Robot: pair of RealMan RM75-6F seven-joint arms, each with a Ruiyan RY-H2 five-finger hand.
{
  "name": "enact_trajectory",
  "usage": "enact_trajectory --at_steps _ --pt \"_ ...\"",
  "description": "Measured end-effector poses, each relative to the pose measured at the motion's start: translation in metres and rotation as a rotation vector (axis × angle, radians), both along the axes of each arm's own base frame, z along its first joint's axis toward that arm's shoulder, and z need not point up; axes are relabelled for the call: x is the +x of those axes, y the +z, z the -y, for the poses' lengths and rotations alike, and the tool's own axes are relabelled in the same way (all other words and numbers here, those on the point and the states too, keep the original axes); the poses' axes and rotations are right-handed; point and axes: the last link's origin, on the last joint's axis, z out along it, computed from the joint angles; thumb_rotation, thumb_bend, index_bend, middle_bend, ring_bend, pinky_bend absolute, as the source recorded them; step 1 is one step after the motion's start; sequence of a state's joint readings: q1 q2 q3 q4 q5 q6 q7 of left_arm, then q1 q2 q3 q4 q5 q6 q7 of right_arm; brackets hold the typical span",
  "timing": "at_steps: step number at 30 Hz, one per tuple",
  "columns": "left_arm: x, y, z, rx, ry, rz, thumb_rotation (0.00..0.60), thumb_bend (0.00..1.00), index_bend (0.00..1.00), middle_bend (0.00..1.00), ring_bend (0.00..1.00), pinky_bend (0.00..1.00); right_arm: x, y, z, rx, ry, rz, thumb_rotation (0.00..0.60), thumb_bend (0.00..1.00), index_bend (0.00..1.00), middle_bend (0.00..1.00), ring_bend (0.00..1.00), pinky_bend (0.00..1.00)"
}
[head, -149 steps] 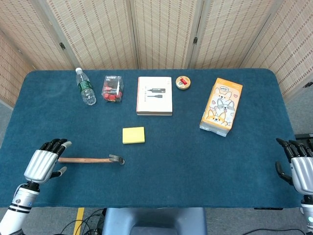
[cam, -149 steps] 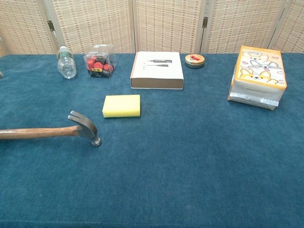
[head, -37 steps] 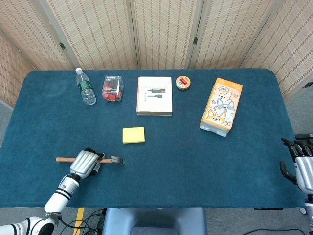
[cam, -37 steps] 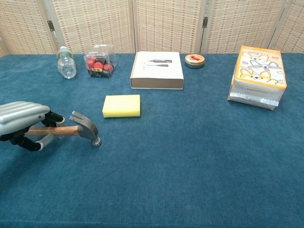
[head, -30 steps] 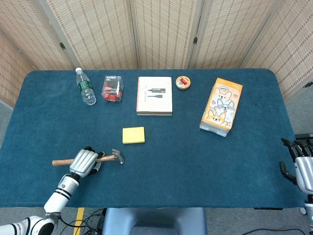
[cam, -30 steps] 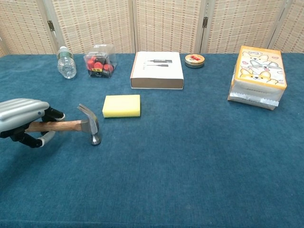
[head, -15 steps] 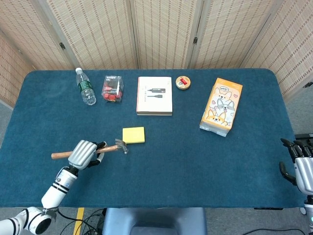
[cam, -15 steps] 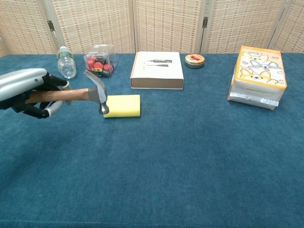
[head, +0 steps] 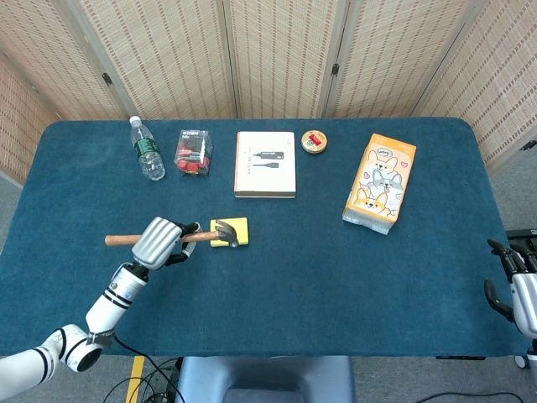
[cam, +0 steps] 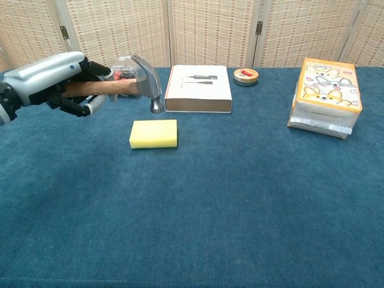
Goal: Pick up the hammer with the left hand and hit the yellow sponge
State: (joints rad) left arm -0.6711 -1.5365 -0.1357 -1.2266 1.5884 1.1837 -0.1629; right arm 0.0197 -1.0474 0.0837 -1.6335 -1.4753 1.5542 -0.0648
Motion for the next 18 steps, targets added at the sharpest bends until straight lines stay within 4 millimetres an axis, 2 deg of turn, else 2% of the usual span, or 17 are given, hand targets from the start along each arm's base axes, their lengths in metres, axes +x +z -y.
enact_trajectory --at_steps 4,11,18 --pt "-0.004 -0.007 -0.011 0.043 -0.018 -0.035 0.6 0.78 0.81 0.91 0.87 0.91 -0.001 0.001 -0.001 -0.003 -0.005 0.0 0.6 0.35 0.17 0.31 0.18 0.23" --pt "-0.023 -0.021 -0.033 0.112 -0.011 -0.119 0.6 0.78 0.81 0.91 0.87 0.91 -0.002 0.0 0.0 0.003 -0.01 -0.001 0.6 0.35 0.17 0.32 0.18 0.23" --pt "-0.038 -0.04 -0.043 0.134 0.011 -0.167 0.6 0.78 0.81 0.91 0.87 0.91 -0.001 -0.002 0.002 0.007 -0.015 -0.006 0.6 0.35 0.17 0.32 0.18 0.23"
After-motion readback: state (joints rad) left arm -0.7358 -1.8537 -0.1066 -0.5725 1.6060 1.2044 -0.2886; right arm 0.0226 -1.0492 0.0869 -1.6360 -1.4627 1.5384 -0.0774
